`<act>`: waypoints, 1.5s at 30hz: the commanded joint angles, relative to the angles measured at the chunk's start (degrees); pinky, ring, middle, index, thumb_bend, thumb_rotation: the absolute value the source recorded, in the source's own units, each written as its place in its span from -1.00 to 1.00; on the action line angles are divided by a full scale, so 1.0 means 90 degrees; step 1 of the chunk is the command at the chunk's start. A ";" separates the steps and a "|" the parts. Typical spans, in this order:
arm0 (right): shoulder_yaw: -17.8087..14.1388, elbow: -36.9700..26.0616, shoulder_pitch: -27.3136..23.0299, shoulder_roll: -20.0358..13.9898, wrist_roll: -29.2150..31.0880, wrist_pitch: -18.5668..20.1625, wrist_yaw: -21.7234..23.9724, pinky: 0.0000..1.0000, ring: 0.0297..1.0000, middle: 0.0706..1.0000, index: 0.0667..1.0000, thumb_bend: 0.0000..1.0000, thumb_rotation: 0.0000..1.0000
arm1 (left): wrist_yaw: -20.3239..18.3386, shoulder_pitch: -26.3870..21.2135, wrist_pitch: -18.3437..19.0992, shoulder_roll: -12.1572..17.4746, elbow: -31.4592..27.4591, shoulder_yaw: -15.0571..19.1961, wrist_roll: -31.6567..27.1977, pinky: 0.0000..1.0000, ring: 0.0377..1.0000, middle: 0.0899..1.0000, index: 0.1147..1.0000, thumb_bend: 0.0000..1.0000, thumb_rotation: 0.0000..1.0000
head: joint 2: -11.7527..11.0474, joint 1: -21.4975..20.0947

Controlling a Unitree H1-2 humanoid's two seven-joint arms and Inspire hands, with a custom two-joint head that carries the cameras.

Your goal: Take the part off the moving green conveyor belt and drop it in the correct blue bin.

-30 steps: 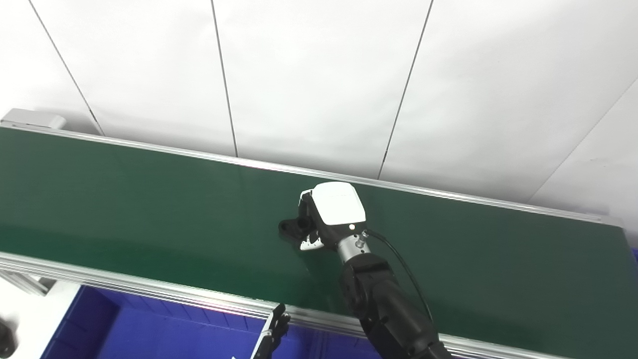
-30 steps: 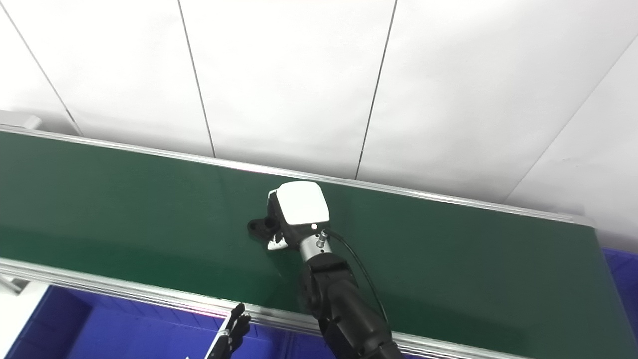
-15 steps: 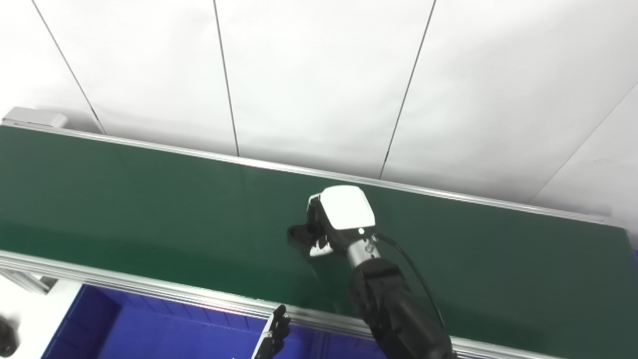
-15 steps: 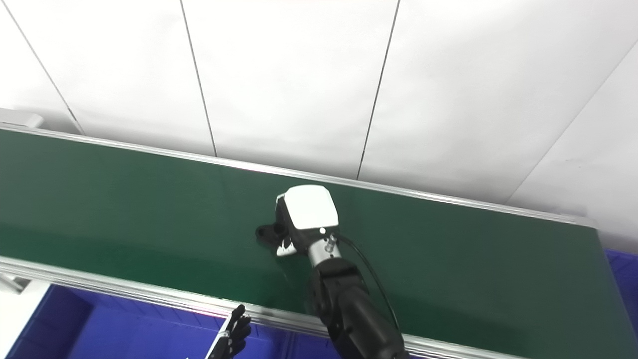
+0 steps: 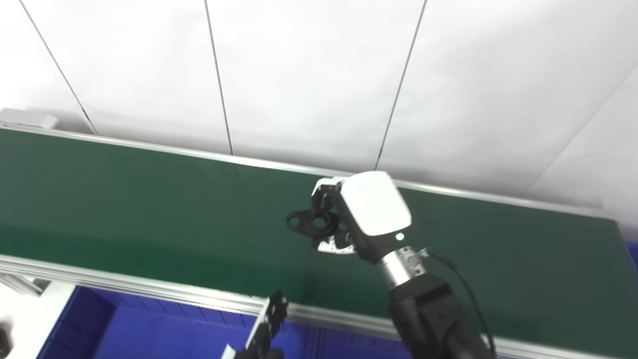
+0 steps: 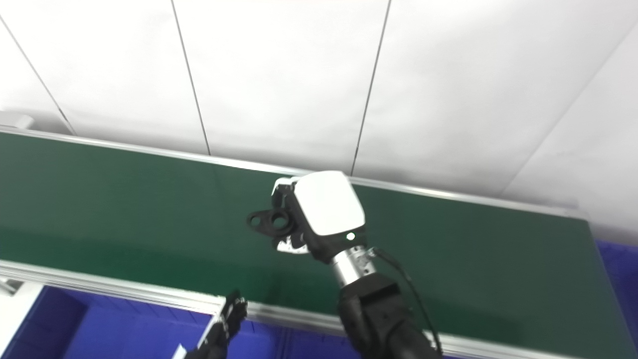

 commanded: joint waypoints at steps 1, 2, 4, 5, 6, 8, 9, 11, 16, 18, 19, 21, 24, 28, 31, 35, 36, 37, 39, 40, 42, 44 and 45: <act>-0.0122 -0.0514 0.0059 -0.0143 -0.0116 -0.0376 0.0236 -0.73 -0.68 -0.14 -0.10 0.06 -1.00 | -0.0087 0.0059 0.0176 0.0084 -0.0337 0.0067 -0.0137 1.00 0.97 0.96 1.00 0.27 1.00 | 0.0023 -0.0023; -0.0153 -0.0666 0.0135 -0.0204 -0.0150 -0.0423 0.0365 -0.72 -0.67 -0.14 -0.10 0.06 -1.00 | -0.0115 0.0051 0.0273 0.0108 -0.0428 0.0113 -0.0215 1.00 0.99 0.98 1.00 0.33 1.00 | 0.0152 -0.0212; -0.0238 -0.0963 0.0300 -0.0340 -0.0187 -0.0521 0.0630 -0.72 -0.68 -0.14 -0.10 0.06 -1.00 | -0.0176 0.0031 0.0416 0.0165 -0.0566 0.0188 -0.0407 1.00 1.00 1.00 1.00 0.34 1.00 | 0.0290 -0.0413; -0.0276 -0.1059 0.0347 -0.0368 -0.0210 -0.0563 0.0742 -0.73 -0.68 -0.14 -0.10 0.06 -1.00 | -0.0203 0.0023 0.0479 0.0189 -0.0622 0.0221 -0.0484 1.00 1.00 1.00 1.00 0.36 1.00 | 0.0290 -0.0413; -0.0346 -0.1264 0.0472 -0.0509 -0.0214 -0.0607 0.0989 -0.73 -0.68 -0.14 -0.10 0.06 -1.00 | -0.0266 0.0004 0.0503 0.0262 -0.0670 0.0279 -0.0665 1.00 1.00 1.00 1.00 0.36 1.00 | 0.0466 -0.0629; -0.0478 -0.1631 0.0699 -0.0707 -0.0246 -0.0679 0.1486 -0.69 -0.64 -0.14 -0.10 0.06 -1.00 | -0.0326 -0.0017 0.0544 0.0361 -0.0755 0.0378 -0.0874 1.00 1.00 1.00 1.00 0.37 1.00 | 0.0604 -0.0818; -0.0542 -0.1785 0.0796 -0.0764 -0.0268 -0.0717 0.1712 -0.68 -0.64 -0.14 -0.10 0.05 -1.00 | -0.0335 -0.0022 0.0567 0.0389 -0.0794 0.0417 -0.0921 1.00 1.00 1.00 1.00 0.38 1.00 | 0.0604 -0.0818; -0.0620 -0.2172 0.1032 -0.0774 -0.0402 -0.0751 0.2384 -0.71 -0.65 -0.14 -0.10 0.06 -1.00 | -0.0358 -0.0027 0.0696 0.0462 -0.0925 0.0508 -0.1005 1.00 1.00 1.00 1.00 0.38 1.00 | 0.0718 -0.1009; -0.0648 -0.2609 0.1862 -0.0620 -0.0850 -0.0965 0.3312 -0.76 -0.68 -0.14 -0.11 0.06 -1.00 | -0.0365 -0.0027 0.1108 0.0541 -0.1254 0.0688 -0.1056 1.00 1.00 1.00 1.00 0.41 1.00 | 0.1062 -0.1311; -0.0650 -0.2499 0.2303 -0.0555 -0.0961 -0.1086 0.3278 -0.76 -0.67 -0.14 -0.11 0.06 -1.00 | -0.0369 -0.0041 0.1183 0.0569 -0.1347 0.0732 -0.1060 1.00 1.00 1.00 1.00 0.40 1.00 | 0.1136 -0.1347; -0.0653 -0.2423 0.2488 -0.0532 -0.1010 -0.1142 0.3283 -0.76 -0.67 -0.14 -0.11 0.06 -1.00 | -0.0367 -0.0045 0.1206 0.0576 -0.1380 0.0755 -0.1069 1.00 1.00 1.00 1.00 0.40 1.00 | 0.1164 -0.1355; -0.0655 -0.2236 0.2767 -0.0484 -0.1201 -0.1238 0.3422 -0.77 -0.67 -0.14 -0.10 0.06 -1.00 | -0.0369 -0.0048 0.1171 0.0582 -0.1398 0.0792 -0.1055 1.00 1.00 0.99 1.00 0.41 1.00 | 0.1191 -0.1346; -0.0611 -0.1936 0.3017 -0.0385 -0.1678 -0.1297 0.3946 -0.76 -0.67 -0.14 -0.10 0.06 -1.00 | -0.0386 -0.0056 0.1163 0.0582 -0.1412 0.0819 -0.1014 1.00 0.99 0.98 1.00 0.42 1.00 | 0.1232 -0.1317; -0.0498 -0.1504 0.3131 -0.0436 -0.2089 -0.1518 0.4046 -0.77 -0.67 -0.14 -0.10 0.06 -1.00 | -0.0398 -0.0062 0.1220 0.0558 -0.1434 0.0831 -0.1006 1.00 0.99 0.97 1.00 0.43 1.00 | 0.1263 -0.1311; -0.0486 -0.1236 0.3129 -0.0354 -0.2206 -0.1580 0.4039 -0.78 -0.69 -0.14 -0.10 0.06 -1.00 | -0.0404 -0.0066 0.1150 0.0534 -0.1394 0.0815 -0.1012 1.00 0.99 0.97 1.00 0.42 1.00 | 0.1248 -0.1243; -0.0469 -0.1042 0.3148 -0.0249 -0.2345 -0.1623 0.3889 -0.50 -0.38 -0.16 -0.05 0.06 -1.00 | -0.0386 -0.0063 0.1160 0.0475 -0.1398 0.0764 -0.0939 1.00 0.97 0.95 1.00 0.43 1.00 | 0.1220 -0.1179; -0.0471 -0.1019 0.3152 -0.0231 -0.2377 -0.1635 0.3859 -0.42 -0.30 -0.16 -0.03 0.05 -0.99 | -0.0386 -0.0064 0.1160 0.0469 -0.1400 0.0755 -0.0926 1.00 0.97 0.95 1.00 0.42 1.00 | 0.1220 -0.1179; -0.0478 -0.0987 0.3161 -0.0215 -0.2403 -0.1638 0.3807 -0.37 -0.24 -0.17 -0.02 0.05 -0.99 | -0.0382 -0.0060 0.1145 0.0459 -0.1389 0.0744 -0.0919 1.00 0.97 0.95 1.00 0.42 1.00 | 0.1208 -0.1145; -0.0494 -0.0951 0.3179 -0.0203 -0.2426 -0.1649 0.3723 -0.27 -0.12 0.10 0.22 0.71 -0.39 | -0.0371 -0.0051 0.1132 0.0440 -0.1375 0.0725 -0.0903 1.00 0.97 0.95 1.00 0.41 1.00 | 0.1198 -0.1110; -0.0510 -0.0929 0.3196 -0.0202 -0.2394 -0.1648 0.3619 -0.26 -0.11 0.12 0.23 0.73 -0.36 | -0.0366 -0.0044 0.1113 0.0434 -0.1366 0.0717 -0.0880 1.00 0.97 0.95 1.00 0.41 1.00 | 0.1195 -0.1103; -0.0536 -0.0912 0.3229 -0.0231 -0.2311 -0.1665 0.3385 -0.20 -0.03 0.28 0.38 0.92 -0.12 | -0.0362 -0.0029 0.1088 0.0414 -0.1355 0.0697 -0.0842 1.00 0.96 0.95 1.00 0.41 1.00 | 0.1170 -0.1047; -0.0547 -0.0938 0.3252 -0.0266 -0.2252 -0.1697 0.3226 -0.17 0.02 0.39 0.48 0.99 0.00 | -0.0366 -0.0018 0.1127 0.0400 -0.1378 0.0687 -0.0834 1.00 0.96 0.96 1.00 0.41 1.00 | 0.1157 -0.1035; -0.0554 -0.0971 0.3264 -0.0278 -0.2223 -0.1707 0.3181 -0.16 0.06 0.51 0.57 1.00 0.11 | -0.0371 -0.0015 0.1158 0.0396 -0.1393 0.0681 -0.0835 1.00 0.96 0.96 1.00 0.41 1.00 | 0.1139 -0.1036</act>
